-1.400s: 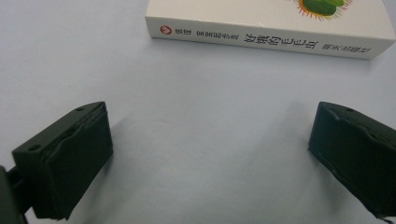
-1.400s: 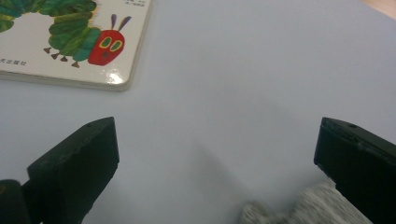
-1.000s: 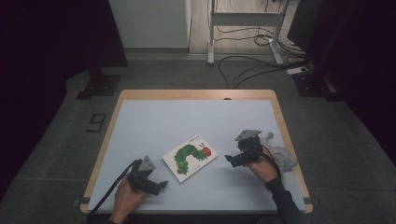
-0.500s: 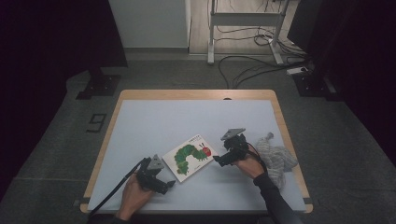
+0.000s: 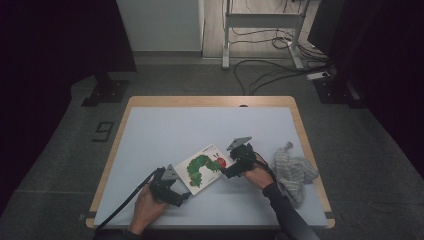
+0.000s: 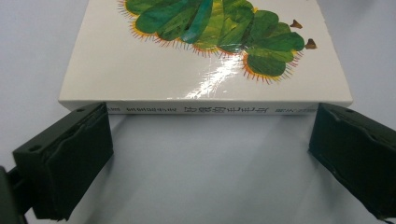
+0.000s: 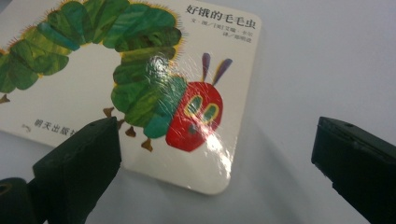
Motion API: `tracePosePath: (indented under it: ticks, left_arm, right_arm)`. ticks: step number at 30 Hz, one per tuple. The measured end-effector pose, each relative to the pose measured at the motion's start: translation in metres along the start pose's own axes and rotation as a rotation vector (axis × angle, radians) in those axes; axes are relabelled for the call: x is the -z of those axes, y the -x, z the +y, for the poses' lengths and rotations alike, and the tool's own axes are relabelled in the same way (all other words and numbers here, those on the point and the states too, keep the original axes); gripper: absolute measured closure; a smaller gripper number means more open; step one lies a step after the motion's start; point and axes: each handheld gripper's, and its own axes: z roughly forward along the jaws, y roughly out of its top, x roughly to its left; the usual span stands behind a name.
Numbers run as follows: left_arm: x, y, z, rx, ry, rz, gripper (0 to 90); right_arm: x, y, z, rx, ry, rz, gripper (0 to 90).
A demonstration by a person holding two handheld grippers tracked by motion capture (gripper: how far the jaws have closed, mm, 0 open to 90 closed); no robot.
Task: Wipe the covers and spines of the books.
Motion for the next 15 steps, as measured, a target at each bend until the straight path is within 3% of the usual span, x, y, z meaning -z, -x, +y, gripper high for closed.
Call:
tracePosePath:
  ticks: [10,15]
  left_arm:
    - [0.0,0.0,-0.001,0.004,0.0,0.0,0.0]
    - [0.0,0.0,-0.001,0.005,0.001,0.001,0.0]
  right_arm:
    - [-0.02,-0.005,0.008,-0.015,0.002,0.052,1.2]
    - [-0.029,-0.005,0.011,-0.053,0.011,0.083,0.3]
